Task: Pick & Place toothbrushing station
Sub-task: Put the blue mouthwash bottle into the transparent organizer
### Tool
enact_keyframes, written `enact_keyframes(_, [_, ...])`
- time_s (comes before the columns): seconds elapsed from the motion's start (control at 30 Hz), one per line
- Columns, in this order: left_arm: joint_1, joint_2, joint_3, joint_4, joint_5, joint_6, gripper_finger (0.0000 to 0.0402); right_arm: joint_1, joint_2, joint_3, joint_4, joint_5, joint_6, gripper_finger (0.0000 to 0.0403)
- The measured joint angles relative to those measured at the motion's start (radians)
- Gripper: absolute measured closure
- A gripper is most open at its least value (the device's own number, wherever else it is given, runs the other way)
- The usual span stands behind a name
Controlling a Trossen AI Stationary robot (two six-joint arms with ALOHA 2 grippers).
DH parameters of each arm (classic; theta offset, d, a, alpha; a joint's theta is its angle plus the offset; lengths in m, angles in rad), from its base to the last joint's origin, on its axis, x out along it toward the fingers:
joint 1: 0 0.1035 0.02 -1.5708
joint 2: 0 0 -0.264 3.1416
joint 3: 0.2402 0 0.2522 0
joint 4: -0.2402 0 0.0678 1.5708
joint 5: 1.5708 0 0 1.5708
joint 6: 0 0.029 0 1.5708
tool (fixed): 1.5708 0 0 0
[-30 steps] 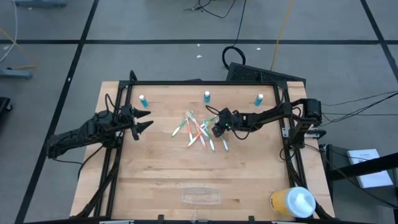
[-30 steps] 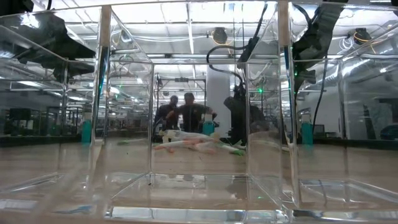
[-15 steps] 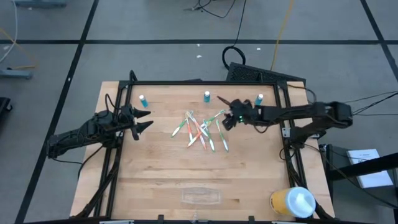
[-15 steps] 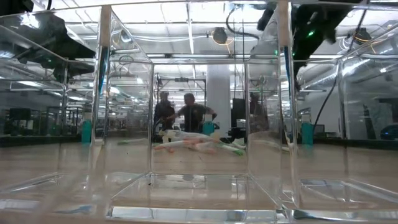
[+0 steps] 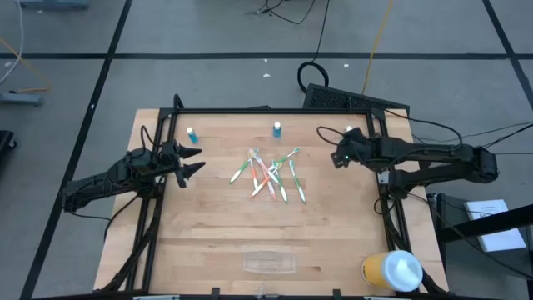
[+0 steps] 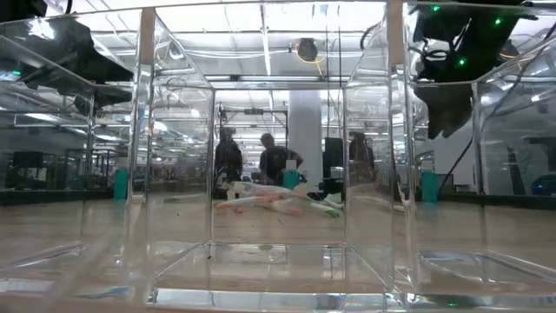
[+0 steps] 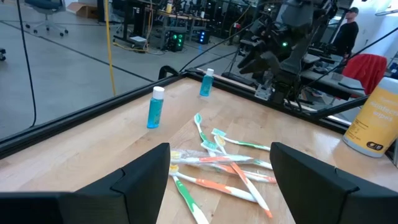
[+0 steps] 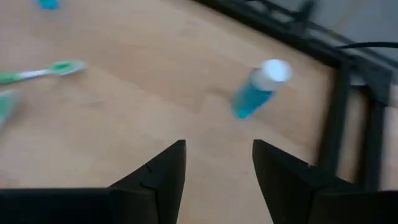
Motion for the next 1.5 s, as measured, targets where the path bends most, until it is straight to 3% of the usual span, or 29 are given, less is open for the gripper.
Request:
enact_keyframes(0.1, [0.0, 0.0, 0.0, 0.0, 0.0, 0.0, 0.0119, -0.049, 0.006, 0.0, -0.016, 0.018, -0.005, 0.0222])
enact_keyframes(0.4, [0.0, 0.0, 0.0, 0.0, 0.0, 0.0, 0.0119, -0.293, 0.09, 0.0, 0.097, -0.113, -0.168, 0.0222])
enact_keyframes(0.57, [0.0, 0.0, 0.0, 0.0, 0.0, 0.0, 0.0119, -0.373, 0.123, 0.0, 0.168, -0.118, -0.249, 0.0222])
enact_keyframes(0.83, [0.0, 0.0, 0.0, 0.0, 0.0, 0.0, 0.0119, -0.453, 0.162, 0.0, 0.258, -0.227, -0.327, 0.0218])
enact_keyframes(1.17, [0.0, 0.0, 0.0, 0.0, 0.0, 0.0, 0.0119, -0.502, 0.2, 0.001, 0.296, -0.221, -0.357, 0.0178])
enact_keyframes(1.5, [0.0, 0.0, 0.0, 0.0, 0.0, 0.0, 0.0119, -0.521, 0.263, 0.001, 0.342, -0.223, -0.39, 0.0189])
